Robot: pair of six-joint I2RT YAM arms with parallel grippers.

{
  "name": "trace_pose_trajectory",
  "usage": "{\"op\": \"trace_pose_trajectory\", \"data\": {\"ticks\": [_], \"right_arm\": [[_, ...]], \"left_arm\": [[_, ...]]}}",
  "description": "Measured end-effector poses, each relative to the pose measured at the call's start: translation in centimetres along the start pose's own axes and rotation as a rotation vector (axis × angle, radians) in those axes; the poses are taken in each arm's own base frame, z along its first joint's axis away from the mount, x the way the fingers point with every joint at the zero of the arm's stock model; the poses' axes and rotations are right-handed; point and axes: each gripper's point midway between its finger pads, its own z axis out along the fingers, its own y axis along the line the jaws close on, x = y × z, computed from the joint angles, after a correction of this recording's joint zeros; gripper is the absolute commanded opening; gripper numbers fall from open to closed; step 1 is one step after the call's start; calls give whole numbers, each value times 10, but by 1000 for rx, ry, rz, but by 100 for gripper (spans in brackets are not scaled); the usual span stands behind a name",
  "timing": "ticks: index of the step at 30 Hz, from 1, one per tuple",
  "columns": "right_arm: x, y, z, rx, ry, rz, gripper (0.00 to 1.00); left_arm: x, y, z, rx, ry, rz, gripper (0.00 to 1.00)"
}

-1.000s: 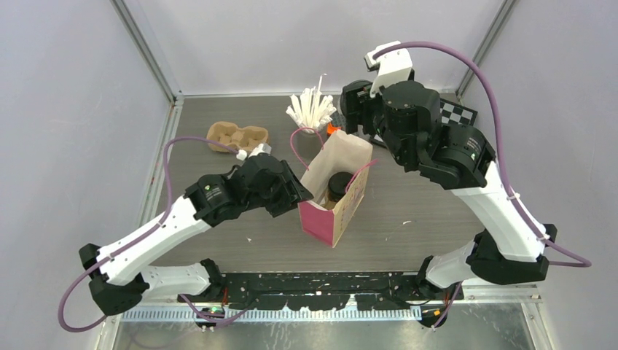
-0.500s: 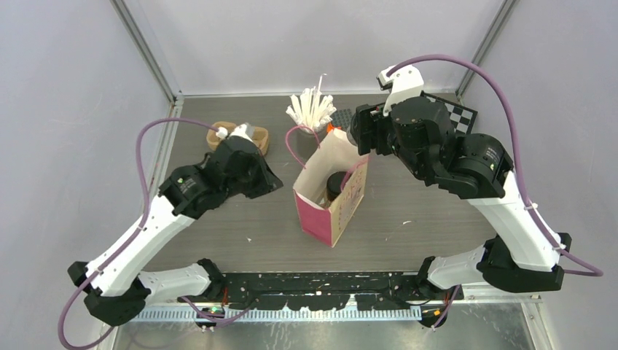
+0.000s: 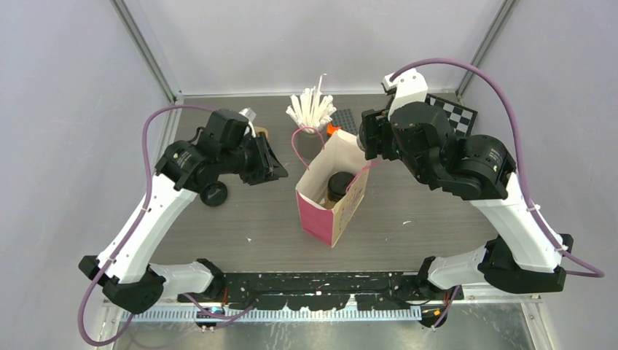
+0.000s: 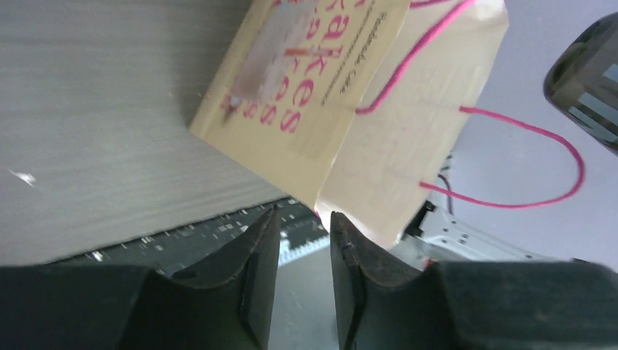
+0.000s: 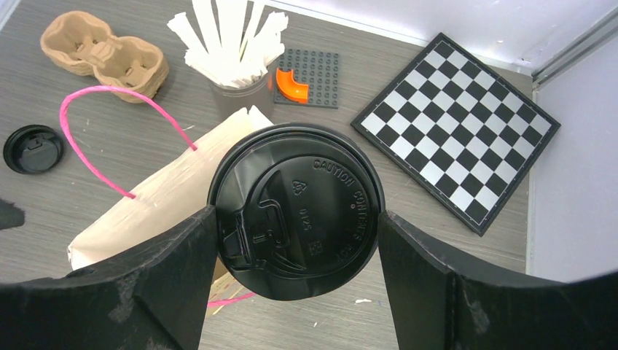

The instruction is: Pack the takeout coffee

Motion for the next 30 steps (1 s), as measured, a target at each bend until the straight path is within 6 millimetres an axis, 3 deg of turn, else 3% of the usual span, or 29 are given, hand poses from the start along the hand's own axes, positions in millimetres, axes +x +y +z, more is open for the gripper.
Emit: {"op": "trace_pose_trajectory", "data": {"ticks": [9, 14, 19, 26, 30], "right_arm": [[-2, -9, -3, 32, -14, -8, 76], [-1, -13, -4, 41, -18, -21, 76], [3, -12, -2, 42, -13, -27, 76], [5, -10, 1, 42, -10, -34, 76], [9, -11, 2, 43, -7, -36, 76]], "left_arm": [[40, -1, -19, 50, 45, -309, 41], [61, -5, 3, 24, 113, -371, 46], [58, -10, 22, 22, 109, -402, 48], [61, -14, 39, 13, 126, -420, 37], [62, -8, 43, -8, 119, -410, 11]]}}
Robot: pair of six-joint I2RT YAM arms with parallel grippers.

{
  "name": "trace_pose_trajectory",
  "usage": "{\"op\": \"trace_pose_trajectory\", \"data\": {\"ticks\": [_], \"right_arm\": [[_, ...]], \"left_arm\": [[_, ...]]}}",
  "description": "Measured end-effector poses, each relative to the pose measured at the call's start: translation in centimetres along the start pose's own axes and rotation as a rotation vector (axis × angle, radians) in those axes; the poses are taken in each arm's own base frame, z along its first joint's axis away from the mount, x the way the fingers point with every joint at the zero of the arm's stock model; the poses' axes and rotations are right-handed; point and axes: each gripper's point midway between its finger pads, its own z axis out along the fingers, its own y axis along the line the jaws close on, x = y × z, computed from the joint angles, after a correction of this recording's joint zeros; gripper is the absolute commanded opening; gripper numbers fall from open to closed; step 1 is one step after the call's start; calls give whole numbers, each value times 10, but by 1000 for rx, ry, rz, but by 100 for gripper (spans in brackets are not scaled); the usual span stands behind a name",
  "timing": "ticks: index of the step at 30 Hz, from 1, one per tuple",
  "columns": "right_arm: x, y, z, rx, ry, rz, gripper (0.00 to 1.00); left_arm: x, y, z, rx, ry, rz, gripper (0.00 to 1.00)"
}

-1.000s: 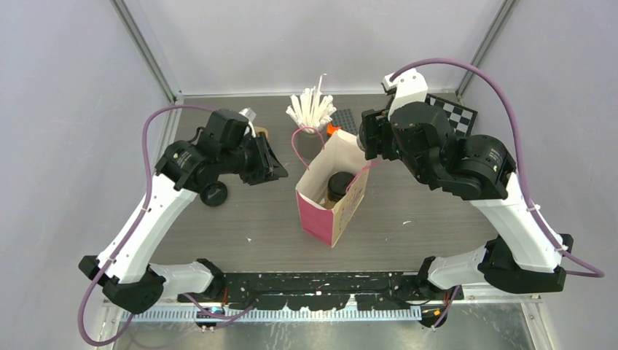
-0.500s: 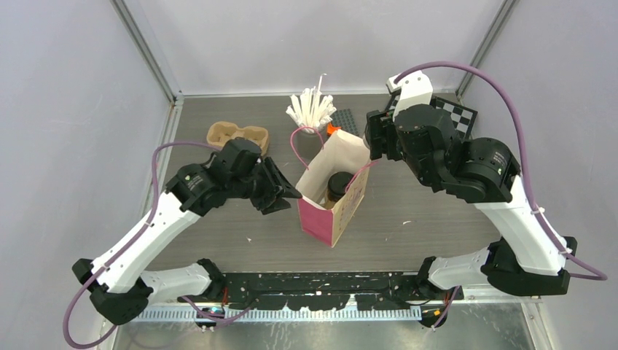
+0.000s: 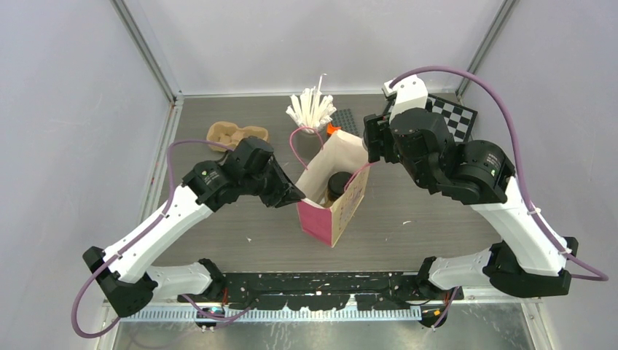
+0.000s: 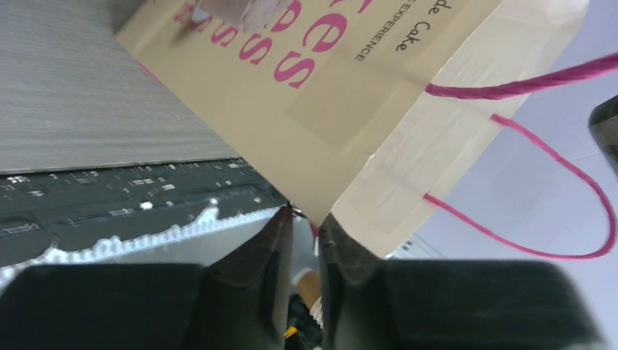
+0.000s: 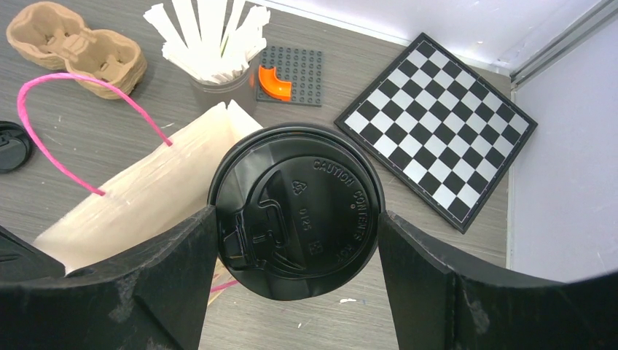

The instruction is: Pack the takeout coffee

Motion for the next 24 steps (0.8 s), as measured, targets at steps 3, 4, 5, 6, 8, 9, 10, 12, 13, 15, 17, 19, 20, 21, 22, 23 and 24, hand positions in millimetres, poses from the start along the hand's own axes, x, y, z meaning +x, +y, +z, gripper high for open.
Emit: {"op": "trace_pose_trajectory", "data": {"ticks": [3, 4, 5, 6, 8, 9, 10, 12, 13, 15, 17, 19, 20, 21, 22, 23, 24], "right_arm": [[1, -1, 0, 1, 2, 3, 76], [2, -1, 0, 2, 4, 5, 76], [2, -1, -1, 3, 7, 5, 76], [4, -2, -1, 6, 12, 5, 76], [7, -4, -1, 15, 23, 9, 76], [9, -6, -1, 24, 32, 11, 76], [11, -8, -1, 34, 40, 15, 76], [16, -17, 1, 66, 62, 24, 76], [18, -22, 2, 88, 73, 31, 76], [21, -33, 5, 128, 94, 41, 76], [23, -40, 8, 155, 108, 54, 76], [26, -46, 10, 175, 124, 71, 76], [29, -49, 12, 183, 133, 80, 76], [32, -51, 13, 189, 144, 84, 76], [38, -52, 17, 197, 161, 90, 76], [48, -53, 21, 205, 186, 91, 76], [60, -53, 25, 211, 219, 86, 77]], "left_arm": [[-7, 2, 0, -8, -34, 48, 0], [-10, 2, -1, -6, -43, 67, 0], [-14, 3, -2, -5, -50, 85, 0], [-20, 3, -4, -5, -59, 101, 0], [-35, 6, -10, -17, -81, 129, 0], [-42, 7, -14, -25, -93, 142, 0], [-48, 7, -19, -31, -99, 164, 0], [-58, 8, -28, -46, -108, 203, 0], [-61, 8, -32, -50, -108, 228, 0], [-65, 10, -41, -53, -99, 268, 0], [-65, 16, -48, -58, -70, 303, 0], [-63, 24, -52, -63, -28, 324, 0], [-61, 27, -53, -65, -9, 329, 0], [-60, 30, -55, -64, 12, 332, 0], [-59, 32, -57, -59, 31, 336, 0], [-58, 35, -59, -53, 53, 335, 0], [-57, 37, -62, -47, 71, 339, 0]]}}
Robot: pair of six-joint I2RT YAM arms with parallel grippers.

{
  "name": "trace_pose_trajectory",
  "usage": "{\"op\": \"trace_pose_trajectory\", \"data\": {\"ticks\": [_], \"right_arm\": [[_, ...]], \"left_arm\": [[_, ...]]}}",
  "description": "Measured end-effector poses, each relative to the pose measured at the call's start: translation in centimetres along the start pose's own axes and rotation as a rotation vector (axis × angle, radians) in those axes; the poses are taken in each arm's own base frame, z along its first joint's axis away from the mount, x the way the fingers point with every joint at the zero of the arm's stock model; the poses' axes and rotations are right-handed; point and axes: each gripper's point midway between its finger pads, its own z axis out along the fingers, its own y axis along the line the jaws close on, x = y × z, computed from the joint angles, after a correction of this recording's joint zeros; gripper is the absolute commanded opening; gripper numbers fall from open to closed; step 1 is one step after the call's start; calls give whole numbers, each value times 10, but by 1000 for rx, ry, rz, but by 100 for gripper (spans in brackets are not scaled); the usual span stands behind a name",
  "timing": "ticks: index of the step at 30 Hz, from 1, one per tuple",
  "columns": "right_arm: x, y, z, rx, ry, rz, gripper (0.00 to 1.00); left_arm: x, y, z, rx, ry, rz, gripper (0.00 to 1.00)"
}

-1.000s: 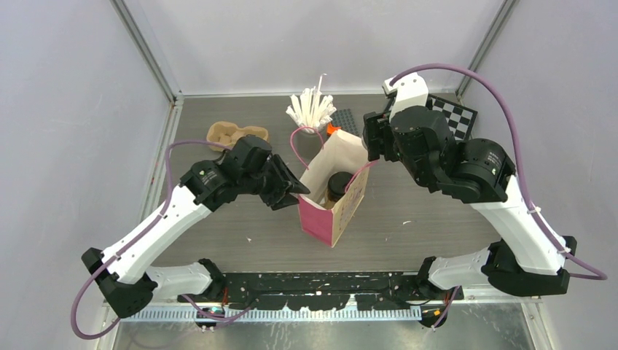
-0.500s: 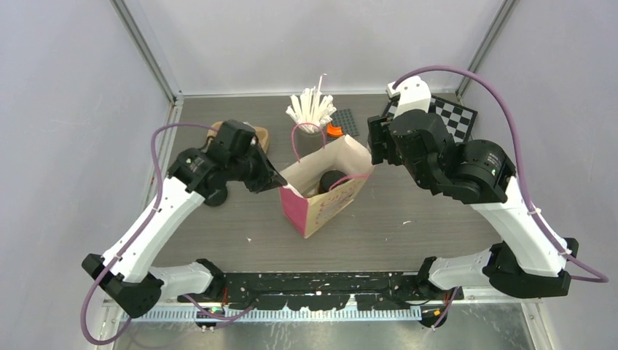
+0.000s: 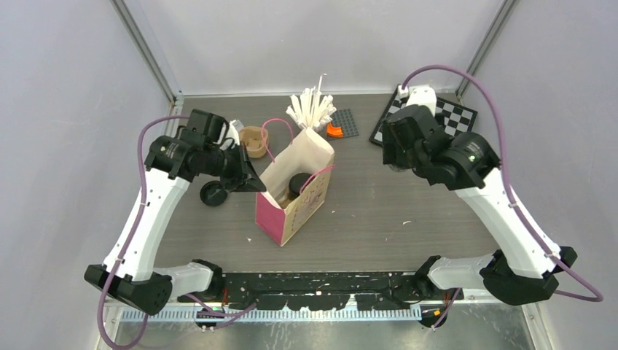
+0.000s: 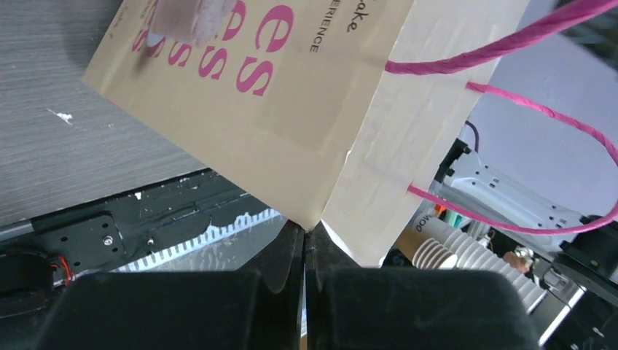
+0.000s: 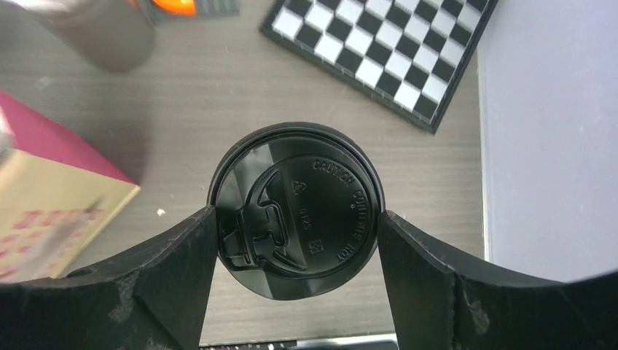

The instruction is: Pack the takeout coffee

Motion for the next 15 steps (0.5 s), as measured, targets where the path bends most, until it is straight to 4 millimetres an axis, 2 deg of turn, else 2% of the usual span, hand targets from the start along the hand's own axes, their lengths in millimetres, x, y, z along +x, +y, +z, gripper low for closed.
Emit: {"op": "trace_pose_trajectory", "data": {"ticks": [2, 3, 4, 9, 15], "right_arm": [[23, 3, 15, 8, 60, -16, 76], [42, 9, 28, 5, 104, -20, 77], [46, 10, 30, 4, 115, -23, 77], [94, 23, 60, -18, 183, -16, 78], [133, 31, 95, -1, 215, -6, 79]], "left_arm": [[3, 1, -5, 17, 30, 6, 0], [4, 0, -7, 28, 42, 15, 0], [7, -1, -10, 41, 59, 30, 0], [20, -10, -16, 120, 140, 109, 0], [34, -21, -18, 231, 200, 135, 0]]}}
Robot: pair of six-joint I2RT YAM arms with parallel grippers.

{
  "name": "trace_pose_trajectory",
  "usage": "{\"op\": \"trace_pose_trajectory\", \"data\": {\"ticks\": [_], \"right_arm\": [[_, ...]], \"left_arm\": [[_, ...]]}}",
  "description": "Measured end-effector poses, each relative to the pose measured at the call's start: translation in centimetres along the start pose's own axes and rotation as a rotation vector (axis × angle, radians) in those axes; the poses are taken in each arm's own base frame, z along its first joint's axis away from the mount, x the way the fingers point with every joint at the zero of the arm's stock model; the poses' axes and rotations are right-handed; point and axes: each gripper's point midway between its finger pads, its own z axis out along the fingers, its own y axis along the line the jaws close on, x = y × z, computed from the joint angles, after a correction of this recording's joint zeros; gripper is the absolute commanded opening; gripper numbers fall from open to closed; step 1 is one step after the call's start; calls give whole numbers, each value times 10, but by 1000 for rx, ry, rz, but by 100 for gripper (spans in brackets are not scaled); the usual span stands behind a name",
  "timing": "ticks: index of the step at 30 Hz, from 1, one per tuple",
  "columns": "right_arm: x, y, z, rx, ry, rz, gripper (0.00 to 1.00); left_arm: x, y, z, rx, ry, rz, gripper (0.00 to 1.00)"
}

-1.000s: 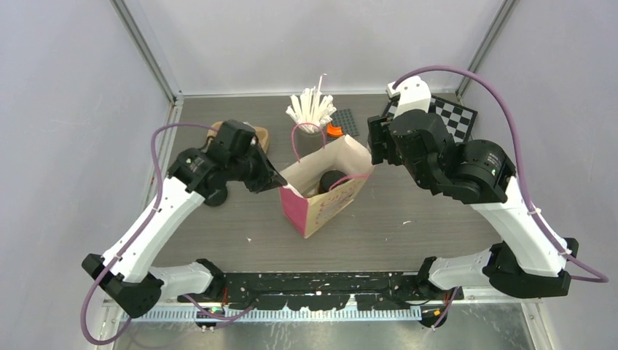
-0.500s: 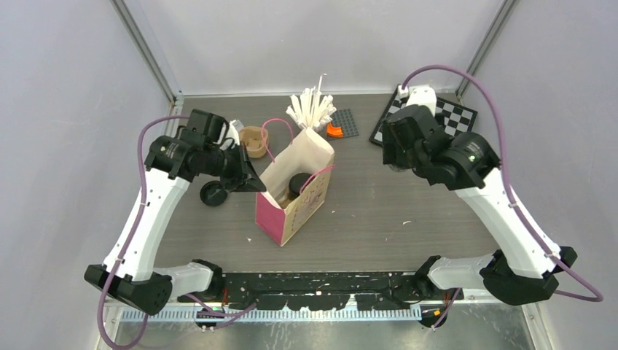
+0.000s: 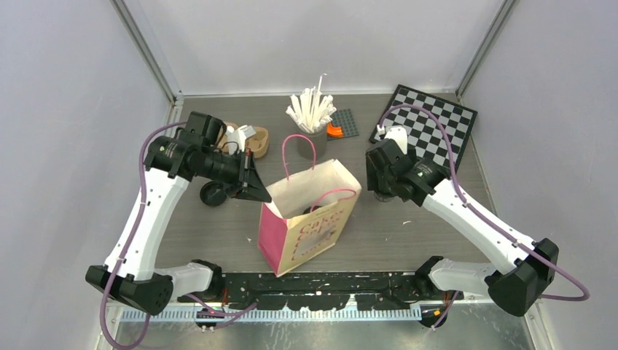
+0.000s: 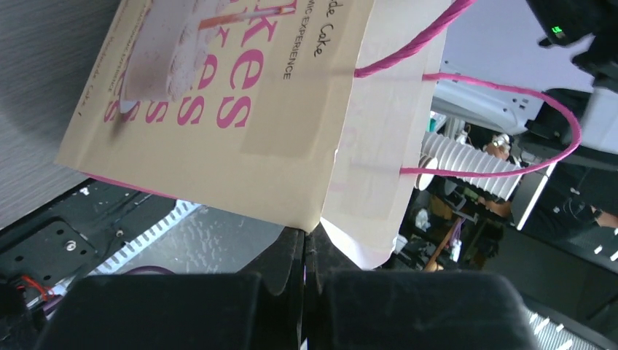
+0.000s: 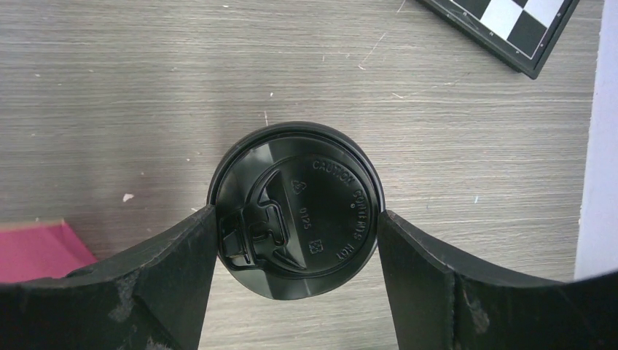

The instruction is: Pack the takeout coffee

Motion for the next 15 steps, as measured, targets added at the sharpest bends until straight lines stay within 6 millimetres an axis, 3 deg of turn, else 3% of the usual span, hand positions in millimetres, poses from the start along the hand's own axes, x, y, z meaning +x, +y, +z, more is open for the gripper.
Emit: {"op": "trace_pose_trajectory", "data": {"ticks": [8, 15], "right_arm": [[24, 4, 37, 12, -6, 25, 79], [40, 9, 55, 2, 3, 26, 82]], "left_arm": [[17, -3, 7, 69, 57, 18, 0], [16, 5, 10, 32, 50, 68, 0]]}}
